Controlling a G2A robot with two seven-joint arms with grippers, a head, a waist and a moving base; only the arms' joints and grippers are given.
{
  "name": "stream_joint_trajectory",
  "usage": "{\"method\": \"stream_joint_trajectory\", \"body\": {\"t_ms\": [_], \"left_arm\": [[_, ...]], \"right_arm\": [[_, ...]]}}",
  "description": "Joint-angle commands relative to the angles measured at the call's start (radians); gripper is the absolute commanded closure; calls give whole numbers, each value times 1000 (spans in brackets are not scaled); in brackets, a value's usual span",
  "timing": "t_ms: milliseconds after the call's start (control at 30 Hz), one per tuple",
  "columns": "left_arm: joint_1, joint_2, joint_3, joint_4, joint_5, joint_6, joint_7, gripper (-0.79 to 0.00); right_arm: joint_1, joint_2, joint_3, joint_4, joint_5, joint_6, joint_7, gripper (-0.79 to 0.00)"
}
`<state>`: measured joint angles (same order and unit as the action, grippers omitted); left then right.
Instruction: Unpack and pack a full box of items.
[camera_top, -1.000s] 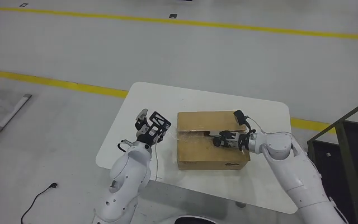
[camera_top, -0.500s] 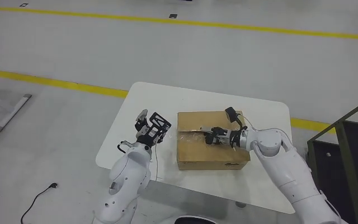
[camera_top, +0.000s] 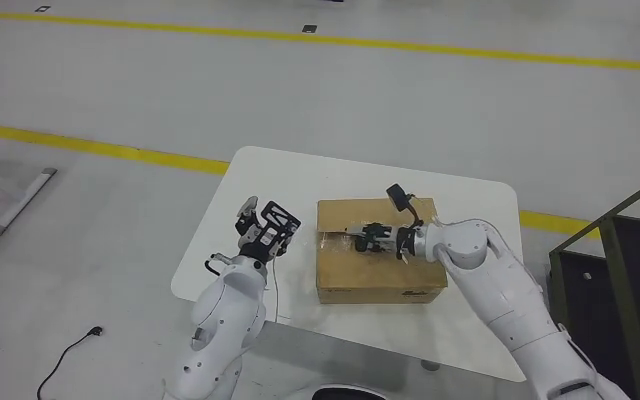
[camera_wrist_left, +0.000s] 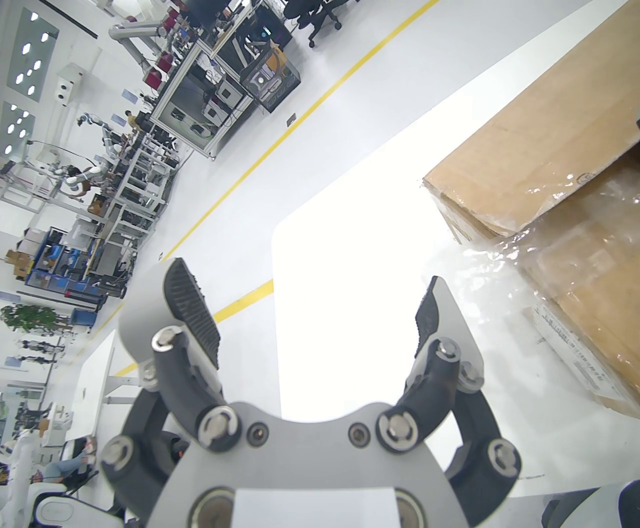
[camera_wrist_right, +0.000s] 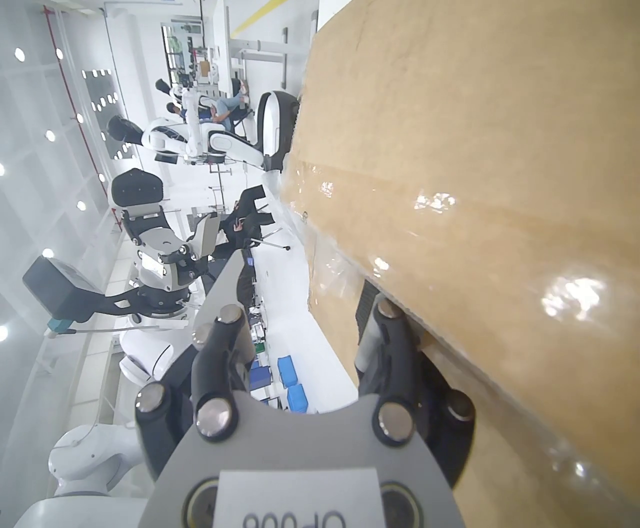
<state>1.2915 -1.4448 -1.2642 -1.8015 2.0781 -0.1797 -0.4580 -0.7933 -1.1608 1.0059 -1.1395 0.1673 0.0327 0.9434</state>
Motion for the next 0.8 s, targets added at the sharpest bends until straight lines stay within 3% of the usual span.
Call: {"method": "stream_joint_trajectory", "body": {"t_ms": [0, 133, 533, 767], "left_arm": [[0, 0, -2, 1, 0, 2, 0, -785], [0, 1, -4, 3, 0, 5, 0, -785], [-4, 3, -7, 8, -2, 9, 1, -785], [-6, 4, -6, 11, -3, 10, 2, -785]], "right_arm": [[7, -4, -11, 8, -8, 4, -4, -249], [21, -11, -32, 26, -27, 10, -9, -237], [15, -10, -32, -3, -55, -31, 13, -339], [17, -17, -57, 2, -88, -19, 4, -305]]}}
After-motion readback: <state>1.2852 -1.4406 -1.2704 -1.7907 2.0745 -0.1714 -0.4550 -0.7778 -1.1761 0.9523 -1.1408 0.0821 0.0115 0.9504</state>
